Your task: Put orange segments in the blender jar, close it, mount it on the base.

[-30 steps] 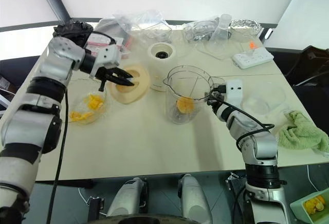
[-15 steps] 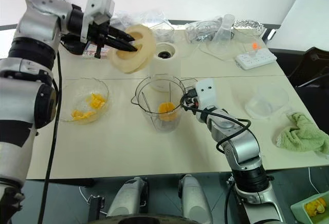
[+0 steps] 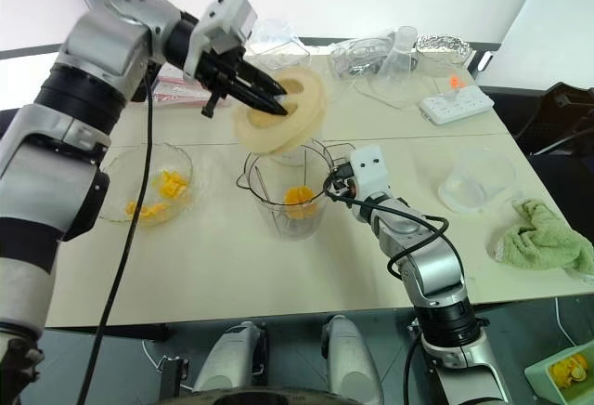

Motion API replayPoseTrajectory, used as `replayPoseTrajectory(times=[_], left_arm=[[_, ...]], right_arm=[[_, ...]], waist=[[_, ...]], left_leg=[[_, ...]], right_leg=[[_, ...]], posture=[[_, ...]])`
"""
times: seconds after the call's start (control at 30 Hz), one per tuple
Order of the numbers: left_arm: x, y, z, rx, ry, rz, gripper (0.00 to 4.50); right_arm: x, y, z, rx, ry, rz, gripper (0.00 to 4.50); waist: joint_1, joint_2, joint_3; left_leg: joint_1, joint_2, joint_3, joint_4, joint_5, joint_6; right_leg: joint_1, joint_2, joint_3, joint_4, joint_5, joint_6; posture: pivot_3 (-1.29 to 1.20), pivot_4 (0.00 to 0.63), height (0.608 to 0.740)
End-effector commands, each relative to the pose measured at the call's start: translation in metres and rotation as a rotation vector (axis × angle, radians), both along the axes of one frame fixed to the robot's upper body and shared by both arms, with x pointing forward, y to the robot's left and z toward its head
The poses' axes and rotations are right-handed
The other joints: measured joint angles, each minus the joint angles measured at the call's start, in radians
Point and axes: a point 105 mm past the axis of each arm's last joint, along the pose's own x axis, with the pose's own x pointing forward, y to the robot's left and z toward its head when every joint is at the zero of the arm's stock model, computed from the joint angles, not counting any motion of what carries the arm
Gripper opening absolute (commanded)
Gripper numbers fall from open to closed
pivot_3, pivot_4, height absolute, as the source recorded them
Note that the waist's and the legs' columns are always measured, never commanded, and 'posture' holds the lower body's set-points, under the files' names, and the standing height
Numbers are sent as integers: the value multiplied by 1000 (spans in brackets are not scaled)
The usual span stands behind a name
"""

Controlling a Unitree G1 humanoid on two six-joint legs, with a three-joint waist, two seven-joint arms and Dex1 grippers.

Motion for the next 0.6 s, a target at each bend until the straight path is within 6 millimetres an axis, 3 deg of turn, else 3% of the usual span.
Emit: replayPoseTrajectory(times=[0.03, 0.37, 0.6], left_arm=[[-13, -6, 1, 10, 15, -71, 261], [-27, -22, -22, 50, 63, -177, 261], [-16, -23, -50, 144, 18, -181, 261]], right_arm=[[1, -23, -16, -60, 46, -104, 871], [-4, -22, -17, -57, 50, -112, 871], [-7, -21, -18, -53, 52, -114, 871]], waist=[[3, 0, 0], [4, 0, 0], [8, 0, -1]], left_leg=[[0, 0, 0, 0, 0, 0], [-1, 0, 0, 1, 0, 0], [0, 0, 0, 2, 0, 0]], right_leg=[[0, 0, 0, 0, 0, 0], [1, 0, 0, -1, 0, 0], [2, 0, 0, -2, -2, 2]], posture=[[0, 150, 740], [0, 150, 740], [0, 150, 740]])
